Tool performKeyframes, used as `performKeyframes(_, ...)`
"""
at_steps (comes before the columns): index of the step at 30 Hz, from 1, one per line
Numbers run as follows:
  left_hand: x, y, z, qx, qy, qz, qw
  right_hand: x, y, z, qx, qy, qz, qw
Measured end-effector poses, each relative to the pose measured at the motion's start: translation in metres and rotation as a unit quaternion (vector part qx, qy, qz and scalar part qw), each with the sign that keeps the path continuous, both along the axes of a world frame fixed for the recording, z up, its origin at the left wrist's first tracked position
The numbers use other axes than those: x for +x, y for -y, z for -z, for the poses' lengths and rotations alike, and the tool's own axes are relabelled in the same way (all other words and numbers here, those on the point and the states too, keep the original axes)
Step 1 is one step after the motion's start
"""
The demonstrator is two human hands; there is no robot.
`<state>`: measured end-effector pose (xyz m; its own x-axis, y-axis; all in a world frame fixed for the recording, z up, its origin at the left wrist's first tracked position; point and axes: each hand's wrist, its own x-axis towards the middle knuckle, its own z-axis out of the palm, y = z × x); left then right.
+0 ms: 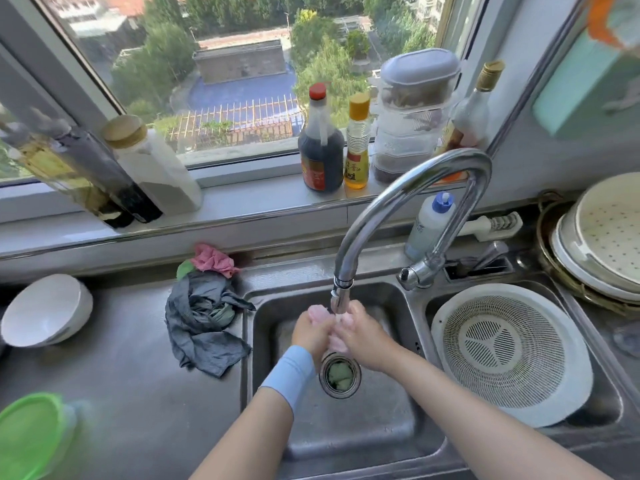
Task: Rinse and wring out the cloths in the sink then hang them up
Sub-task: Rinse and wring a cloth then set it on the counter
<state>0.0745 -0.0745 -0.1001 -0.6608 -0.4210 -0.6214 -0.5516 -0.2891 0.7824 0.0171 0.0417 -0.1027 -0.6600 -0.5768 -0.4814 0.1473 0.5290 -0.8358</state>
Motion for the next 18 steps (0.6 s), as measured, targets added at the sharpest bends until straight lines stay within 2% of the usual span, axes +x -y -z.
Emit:
performKeyframes(2, -0.003, 0.0, -0.004, -0.025, 0.025, -0.023, 0.999, -0.004, -0.011, 0.003, 0.066, -0.004, -0.082, 0.994)
performKeyframes(3, -0.003, -0.001, -0.008, -0.042, 0.04, -0.022, 0.998, -0.004, -0.013, 0.006, 0.081, 0.005, -0.09, 0.993)
performKeyframes(4, -0.003, -0.002, -0.01, -0.048, 0.046, -0.018, 0.998, -0.003, -0.011, 0.007, 0.075, 0.032, -0.072, 0.994)
performKeyframes(7, -0.002, -0.012, -0.018, -0.052, 0.033, 0.002, 0.998, 0.002, 0.009, 0.002, -0.008, 0.151, 0.063, 0.986)
performKeyframes(9, 0.001, -0.019, -0.018, -0.139, 0.01, 0.068, 0.988, 0.004, 0.021, -0.004, -0.055, 0.217, 0.128, 0.966)
performKeyframes(12, 0.004, -0.017, -0.008, -0.27, 0.018, 0.159, 0.949, 0.006, 0.03, -0.004, -0.104, 0.297, 0.212, 0.925)
performKeyframes(14, 0.005, -0.014, -0.006, -0.245, 0.027, 0.155, 0.957, 0.006, 0.03, 0.001, -0.109, 0.286, 0.245, 0.92)
performKeyframes(16, 0.004, -0.014, -0.011, -0.13, 0.056, 0.095, 0.985, 0.007, 0.029, 0.0, -0.097, 0.237, 0.235, 0.937)
performKeyframes(18, 0.001, -0.013, -0.009, -0.026, 0.085, 0.023, 0.996, 0.009, 0.027, -0.002, -0.079, 0.196, 0.211, 0.954)
